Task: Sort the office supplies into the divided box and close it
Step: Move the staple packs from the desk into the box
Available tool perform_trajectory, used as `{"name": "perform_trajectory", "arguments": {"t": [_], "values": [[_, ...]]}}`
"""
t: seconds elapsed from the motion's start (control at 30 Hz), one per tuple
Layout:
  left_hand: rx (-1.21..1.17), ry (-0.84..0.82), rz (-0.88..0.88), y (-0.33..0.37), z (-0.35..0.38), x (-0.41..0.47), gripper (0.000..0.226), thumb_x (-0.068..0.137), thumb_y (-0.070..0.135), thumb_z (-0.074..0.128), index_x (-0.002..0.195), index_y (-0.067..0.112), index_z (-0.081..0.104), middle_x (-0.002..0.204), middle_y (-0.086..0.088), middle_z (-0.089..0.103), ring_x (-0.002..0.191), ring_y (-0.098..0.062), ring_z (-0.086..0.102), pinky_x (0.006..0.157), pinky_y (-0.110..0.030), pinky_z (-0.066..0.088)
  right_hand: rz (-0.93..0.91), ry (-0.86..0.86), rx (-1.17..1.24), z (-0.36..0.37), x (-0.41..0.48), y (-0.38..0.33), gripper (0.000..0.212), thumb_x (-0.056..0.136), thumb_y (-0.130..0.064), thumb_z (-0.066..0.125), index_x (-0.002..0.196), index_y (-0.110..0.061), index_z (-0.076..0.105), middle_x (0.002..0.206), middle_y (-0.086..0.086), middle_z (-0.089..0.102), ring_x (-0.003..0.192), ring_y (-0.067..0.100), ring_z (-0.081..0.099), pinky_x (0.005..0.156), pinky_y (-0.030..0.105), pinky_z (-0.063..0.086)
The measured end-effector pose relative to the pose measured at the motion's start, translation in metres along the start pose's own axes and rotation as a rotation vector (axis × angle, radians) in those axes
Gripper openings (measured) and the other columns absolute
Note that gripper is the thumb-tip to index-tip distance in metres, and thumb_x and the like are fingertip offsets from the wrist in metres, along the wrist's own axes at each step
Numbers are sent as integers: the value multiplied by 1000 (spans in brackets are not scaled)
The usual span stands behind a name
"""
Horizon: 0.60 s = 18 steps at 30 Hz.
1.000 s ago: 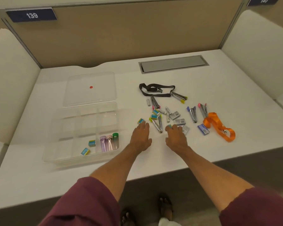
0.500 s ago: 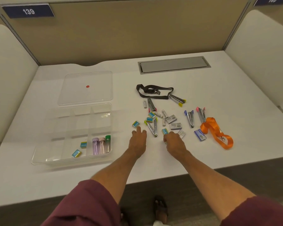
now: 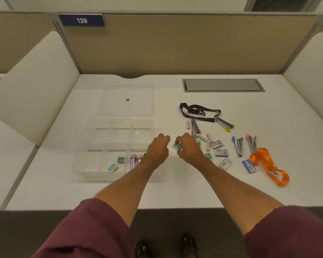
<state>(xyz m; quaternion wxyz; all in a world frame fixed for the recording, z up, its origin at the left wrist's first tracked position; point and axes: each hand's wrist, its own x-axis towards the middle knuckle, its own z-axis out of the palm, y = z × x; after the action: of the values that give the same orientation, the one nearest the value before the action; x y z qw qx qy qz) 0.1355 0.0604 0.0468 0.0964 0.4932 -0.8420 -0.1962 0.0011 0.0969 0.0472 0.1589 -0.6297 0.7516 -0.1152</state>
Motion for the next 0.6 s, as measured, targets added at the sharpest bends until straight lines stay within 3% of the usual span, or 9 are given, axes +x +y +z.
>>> {"name": "perform_trajectory", "arguments": {"t": [0.2,0.4,0.5,0.6], "values": [[-43,88,-73,-58,-41,-23,23,84,-4,46,103,5,56,103,-12,56,91,-29,54,74,-42,50,-150,-43,46,12,19,-78,29,85,-7,62,114,-13,61,121,11,53,114,28,48,90,38,49],[-81,196,-159,-129,-59,-52,34,87,-9,41,115,2,58,114,-17,57,103,-31,55,85,-44,50,-287,-95,75,32,22,-140,30,83,-3,60,113,-11,62,117,11,54,112,27,49,92,39,48],[-130,165,-235,-155,-61,-61,33,88,-7,46,117,3,61,113,-19,60,103,-30,58,89,-38,49,-324,-98,98,47,17,-159,29,84,-6,59,113,-11,61,115,10,54,109,26,49,91,35,47],[-225,83,-258,-168,-59,-61,29,81,-8,57,105,1,68,104,-19,68,93,-28,64,85,-38,54,-341,-117,94,60,11,-173,31,84,-12,62,115,-13,61,115,8,56,109,24,51,88,35,49]]}}
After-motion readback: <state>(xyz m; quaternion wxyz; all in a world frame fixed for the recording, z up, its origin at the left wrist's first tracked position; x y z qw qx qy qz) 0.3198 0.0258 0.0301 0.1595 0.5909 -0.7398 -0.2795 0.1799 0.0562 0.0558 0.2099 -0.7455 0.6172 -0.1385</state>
